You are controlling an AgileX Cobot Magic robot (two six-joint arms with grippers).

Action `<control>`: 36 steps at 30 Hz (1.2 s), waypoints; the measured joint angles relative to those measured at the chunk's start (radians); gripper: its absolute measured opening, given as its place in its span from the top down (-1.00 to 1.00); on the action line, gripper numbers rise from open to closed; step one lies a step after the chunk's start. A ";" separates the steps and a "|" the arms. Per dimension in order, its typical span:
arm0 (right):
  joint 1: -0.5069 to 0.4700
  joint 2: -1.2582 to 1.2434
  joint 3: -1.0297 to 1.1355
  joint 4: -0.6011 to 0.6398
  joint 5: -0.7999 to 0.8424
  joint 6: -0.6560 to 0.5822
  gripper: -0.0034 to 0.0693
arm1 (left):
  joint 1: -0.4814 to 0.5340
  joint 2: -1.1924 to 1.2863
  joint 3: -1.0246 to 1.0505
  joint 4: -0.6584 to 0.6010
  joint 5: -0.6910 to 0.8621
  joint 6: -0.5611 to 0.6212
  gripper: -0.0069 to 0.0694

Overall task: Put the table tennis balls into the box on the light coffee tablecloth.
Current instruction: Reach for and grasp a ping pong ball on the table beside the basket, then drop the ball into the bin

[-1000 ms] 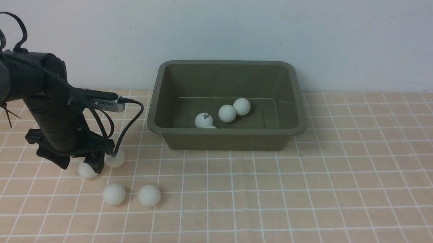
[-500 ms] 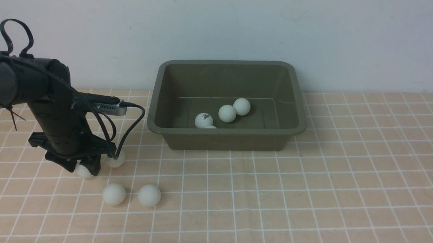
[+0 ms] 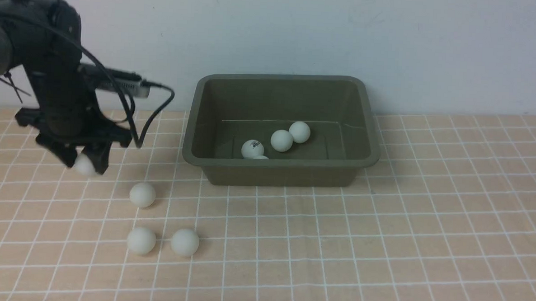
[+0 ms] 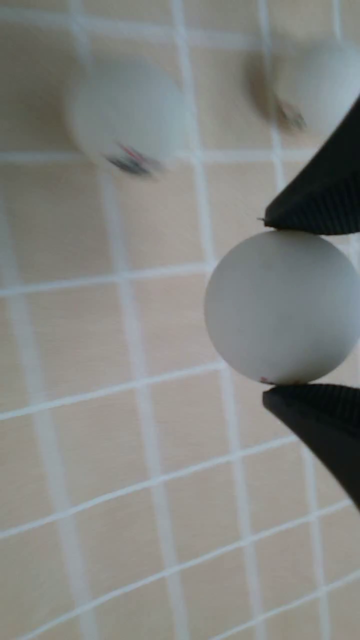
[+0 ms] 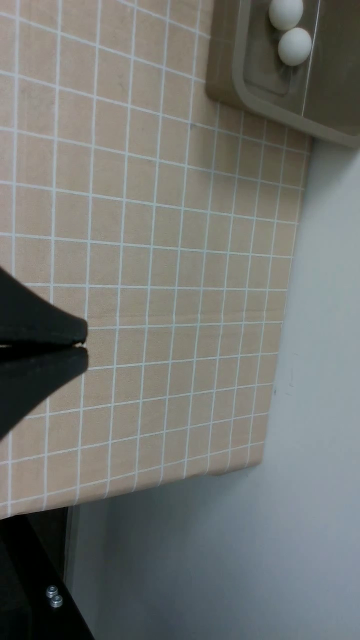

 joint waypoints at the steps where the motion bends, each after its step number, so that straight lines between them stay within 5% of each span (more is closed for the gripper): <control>1: 0.000 0.000 0.000 0.000 0.000 0.000 0.95 | -0.013 0.000 -0.039 -0.033 0.000 0.000 0.01; 5: 0.000 0.000 0.000 0.000 0.001 0.000 0.95 | -0.108 0.013 -0.165 -0.219 -0.052 0.058 0.01; 14: 0.000 0.000 0.000 0.009 0.001 0.000 0.95 | -0.273 0.148 -0.304 -0.252 -0.192 0.108 0.01; 29: 0.000 0.000 0.000 0.071 0.001 0.000 0.95 | -0.283 0.292 -0.421 -0.252 -0.165 0.107 -0.11; 36: 0.000 0.000 0.000 0.071 0.001 0.000 0.95 | -0.283 0.292 -0.568 -0.233 -0.030 0.107 -0.14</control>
